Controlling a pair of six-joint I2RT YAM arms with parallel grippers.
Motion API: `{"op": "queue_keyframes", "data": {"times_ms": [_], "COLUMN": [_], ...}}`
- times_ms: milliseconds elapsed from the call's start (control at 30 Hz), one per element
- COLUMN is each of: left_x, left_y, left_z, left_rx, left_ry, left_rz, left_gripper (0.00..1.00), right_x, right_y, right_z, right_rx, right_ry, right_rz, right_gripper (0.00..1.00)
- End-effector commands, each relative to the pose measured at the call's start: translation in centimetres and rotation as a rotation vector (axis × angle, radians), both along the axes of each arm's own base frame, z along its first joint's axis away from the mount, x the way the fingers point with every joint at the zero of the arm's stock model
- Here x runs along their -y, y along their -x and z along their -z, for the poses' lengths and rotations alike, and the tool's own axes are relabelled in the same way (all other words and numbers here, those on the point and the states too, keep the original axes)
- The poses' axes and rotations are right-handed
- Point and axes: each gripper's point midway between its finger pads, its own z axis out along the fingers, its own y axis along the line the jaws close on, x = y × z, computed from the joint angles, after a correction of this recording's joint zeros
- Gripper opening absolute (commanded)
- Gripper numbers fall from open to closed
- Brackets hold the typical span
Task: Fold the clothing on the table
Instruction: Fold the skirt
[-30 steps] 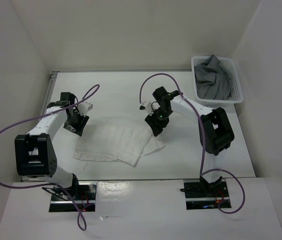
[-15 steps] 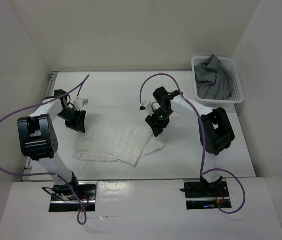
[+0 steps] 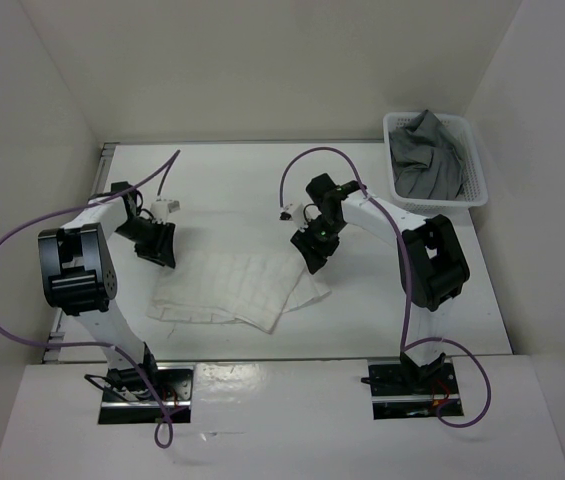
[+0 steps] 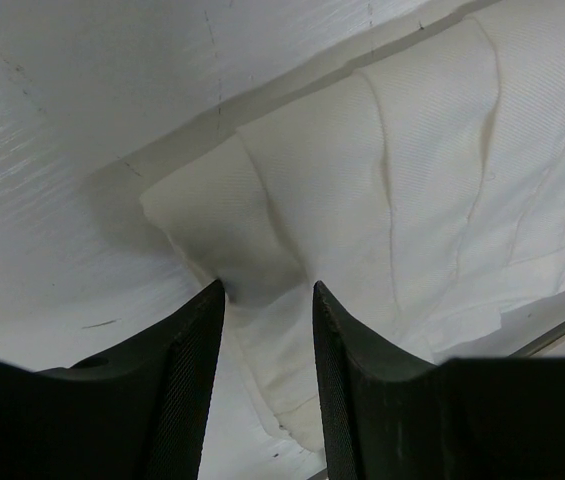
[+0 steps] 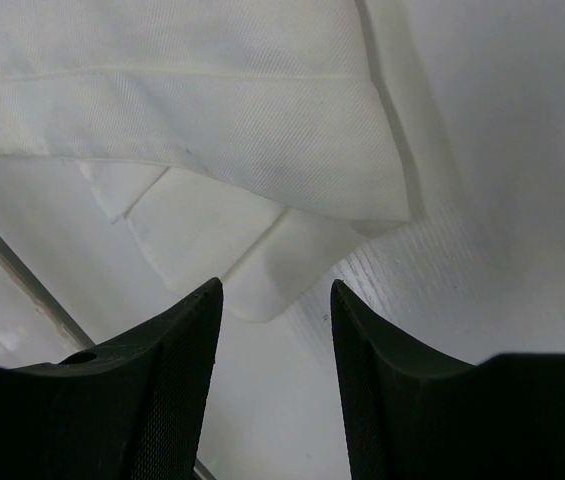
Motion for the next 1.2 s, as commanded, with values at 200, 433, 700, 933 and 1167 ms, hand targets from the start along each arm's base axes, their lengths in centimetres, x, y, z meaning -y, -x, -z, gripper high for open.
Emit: {"op": "queue_keyframes", "data": {"times_ms": [200,433,700,933,1167], "left_x": [-1.1,-1.7,-1.4,-1.1,-1.4], "left_y": [-0.5,-0.6,-0.4,-0.6,-1.0], "left_z": [0.2,1.4,2.5,2.1,2.6], "left_rx": [0.017,0.01,-0.019,0.0,0.003], "left_ry": [-0.045,-0.083,-0.065,-0.046,-0.059], "left_rz": [0.004,-0.041,-0.059,-0.046,-0.037], "left_gripper": [0.47,0.42,0.42,0.58,0.62], "right_x": [-0.3,-0.5,-0.4,-0.4,-0.3], "right_y": [-0.4,-0.3,-0.1,-0.1,0.2], "right_z": [-1.9,-1.9,-1.9,-1.9,-1.6], "right_rx": [0.036,0.024,0.016,0.014,-0.002], "right_ry": [-0.026,-0.038,-0.033,-0.032,-0.024], "right_rz": [0.007,-0.006,-0.006,-0.006,-0.006], "right_gripper": [0.53,0.53,0.53,0.53,0.53]}}
